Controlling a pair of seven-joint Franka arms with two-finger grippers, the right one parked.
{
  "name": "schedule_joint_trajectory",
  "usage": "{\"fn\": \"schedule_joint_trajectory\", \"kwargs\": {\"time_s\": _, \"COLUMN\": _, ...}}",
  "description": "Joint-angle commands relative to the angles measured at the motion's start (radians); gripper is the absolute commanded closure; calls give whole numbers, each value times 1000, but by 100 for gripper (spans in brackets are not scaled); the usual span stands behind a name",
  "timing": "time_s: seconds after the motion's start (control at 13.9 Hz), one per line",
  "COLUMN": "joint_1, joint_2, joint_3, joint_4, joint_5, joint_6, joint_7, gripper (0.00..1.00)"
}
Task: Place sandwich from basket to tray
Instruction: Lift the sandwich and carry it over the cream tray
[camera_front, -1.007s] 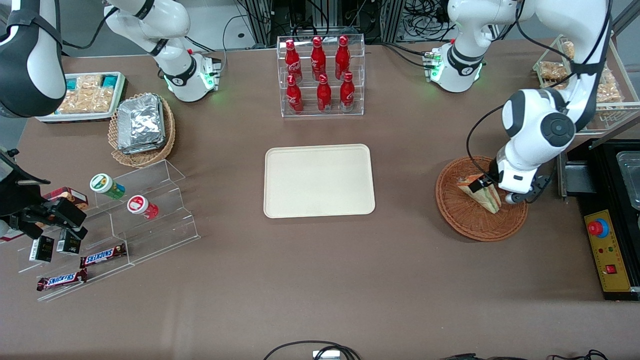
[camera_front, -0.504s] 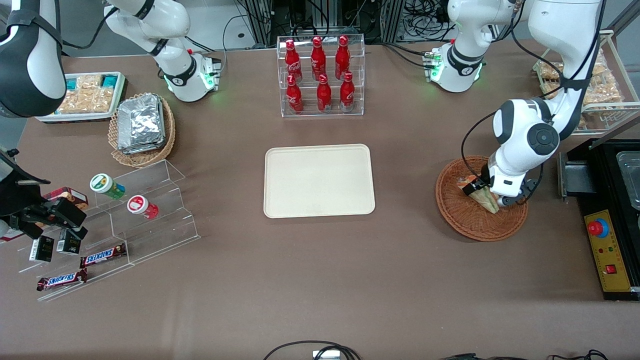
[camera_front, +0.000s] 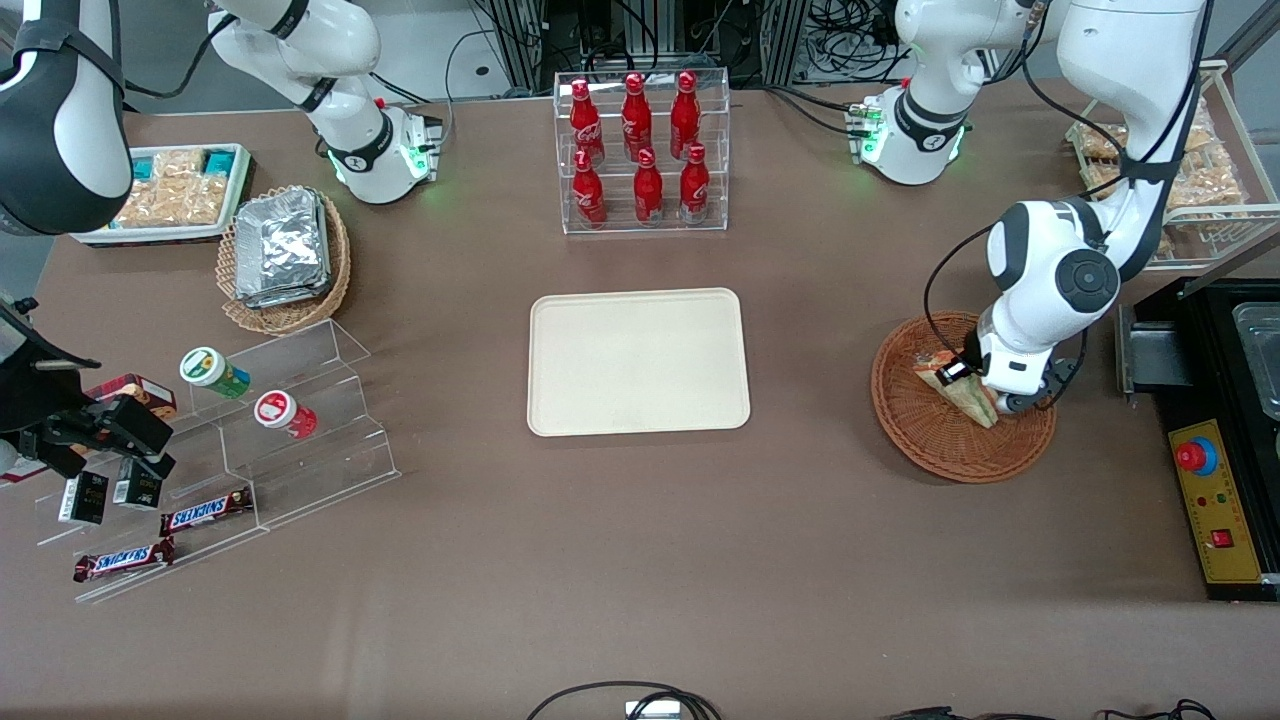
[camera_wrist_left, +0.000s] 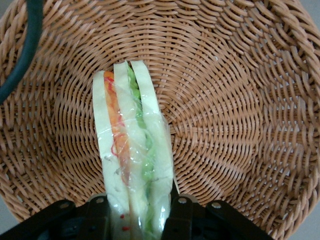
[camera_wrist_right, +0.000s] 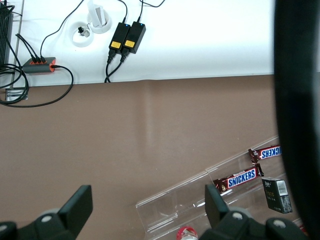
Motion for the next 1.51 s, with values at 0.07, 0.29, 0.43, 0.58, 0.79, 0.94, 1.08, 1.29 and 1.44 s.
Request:
{"fn": "schedule_joint_trajectory", "kwargs": {"time_s": 0.07, "joint_1": -6, "joint_2": -109, "joint_3": 1, "joint_4": 16, "joint_5": 41, "joint_6": -138, "joint_7": 0, "gripper": 100}}
{"fn": "schedule_joint_trajectory", "kwargs": {"time_s": 0.29, "joint_1": -16, "joint_2": -184, "joint_3": -14, "joint_4": 87, "joint_5": 43, "joint_6": -285, "joint_7": 54, "gripper": 100}}
{"fn": "schedule_joint_trajectory", "kwargs": {"time_s": 0.43, "joint_1": -16, "joint_2": -198, "joint_3": -75, "joint_4": 160, "joint_5": 41, "joint_6": -402, "joint_7": 97, "gripper": 100}}
{"fn": "schedule_joint_trajectory", "kwargs": {"time_s": 0.58, "joint_1": -16, "joint_2": -186, "joint_3": -175, "joint_4": 219, "joint_5": 42, "joint_6": -444, "joint_7": 109, "gripper": 100}}
{"fn": "schedule_joint_trajectory", "kwargs": {"time_s": 0.79, "joint_1": -16, "joint_2": -169, "joint_3": -298, "joint_4": 236, "joint_5": 41, "joint_6": -383, "joint_7": 163, "gripper": 100}}
{"fn": "schedule_joint_trajectory", "kwargs": {"time_s": 0.94, "joint_1": -17, "joint_2": -161, "joint_3": -347, "joint_4": 239, "joint_5": 41, "joint_6": -379, "joint_7": 161, "gripper": 100}}
{"fn": "schedule_joint_trajectory", "kwargs": {"time_s": 1.08, "joint_1": -34, "joint_2": -144, "joint_3": -400, "joint_4": 242, "joint_5": 44, "joint_6": -375, "joint_7": 167, "gripper": 100}}
{"fn": "schedule_joint_trajectory", "kwargs": {"time_s": 1.29, "joint_1": -100, "joint_2": -95, "joint_3": -439, "joint_4": 248, "joint_5": 93, "joint_6": -317, "joint_7": 166, "gripper": 100}}
{"fn": "schedule_joint_trajectory", "kwargs": {"time_s": 1.44, "joint_1": -166, "joint_2": -51, "joint_3": -439, "joint_4": 265, "joint_5": 101, "joint_6": -307, "joint_7": 146, "gripper": 100}}
